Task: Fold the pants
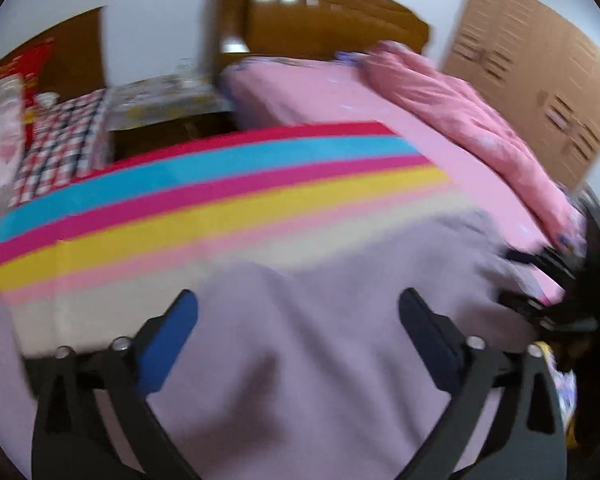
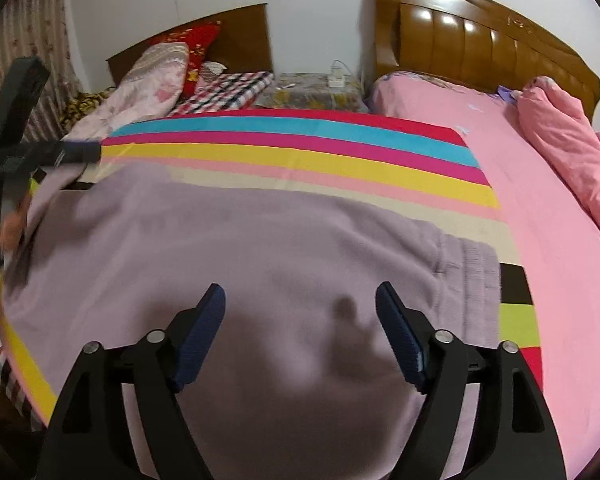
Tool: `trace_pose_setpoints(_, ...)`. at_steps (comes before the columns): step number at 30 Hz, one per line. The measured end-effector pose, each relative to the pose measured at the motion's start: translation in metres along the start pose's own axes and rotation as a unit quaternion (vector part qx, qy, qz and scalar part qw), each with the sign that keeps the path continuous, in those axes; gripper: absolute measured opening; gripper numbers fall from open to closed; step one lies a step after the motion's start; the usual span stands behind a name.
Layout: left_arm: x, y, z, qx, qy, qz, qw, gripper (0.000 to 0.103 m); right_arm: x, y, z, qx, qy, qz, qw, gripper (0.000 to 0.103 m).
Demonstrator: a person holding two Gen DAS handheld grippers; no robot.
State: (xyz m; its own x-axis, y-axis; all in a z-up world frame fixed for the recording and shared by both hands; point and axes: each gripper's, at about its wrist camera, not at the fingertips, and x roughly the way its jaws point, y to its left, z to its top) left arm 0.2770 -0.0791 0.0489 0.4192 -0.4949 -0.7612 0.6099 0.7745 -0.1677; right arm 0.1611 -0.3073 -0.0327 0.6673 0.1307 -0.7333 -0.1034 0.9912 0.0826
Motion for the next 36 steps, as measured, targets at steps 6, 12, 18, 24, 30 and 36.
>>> trace_pose_setpoints(6,0.042,-0.051,-0.056,0.009,0.075,0.055,0.9957,0.101,0.025,0.018,-0.023,-0.032,0.062,-0.039,0.997,0.079)
trace_pose_setpoints(12,0.041,-0.040,-0.071,-0.029,0.079,0.062,0.9945,0.101,0.023,0.014,-0.028,-0.018,0.066,-0.042,0.997,0.079)
trace_pose_setpoints(18,-0.100,0.029,-0.113,-0.135,-0.098,0.046,0.9849,0.101,-0.022,0.051,-0.014,-0.020,-0.011,-0.029,0.999,0.079)
trace_pose_setpoints(24,-0.185,0.175,-0.239,-0.311,-0.123,0.240,0.9115,0.101,-0.021,0.165,0.048,-0.125,-0.056,0.117,0.984,0.079)
trace_pose_setpoints(30,-0.251,0.295,-0.355,-0.506,-0.193,0.240,0.8052,0.101,0.061,0.362,0.133,-0.286,-0.013,0.264,0.921,0.068)
trace_pose_setpoints(36,-0.252,0.361,-0.383,-0.562,-0.191,0.252,0.7640,0.093,0.147,0.540,0.170,-0.368,0.059,0.337,0.865,0.059)
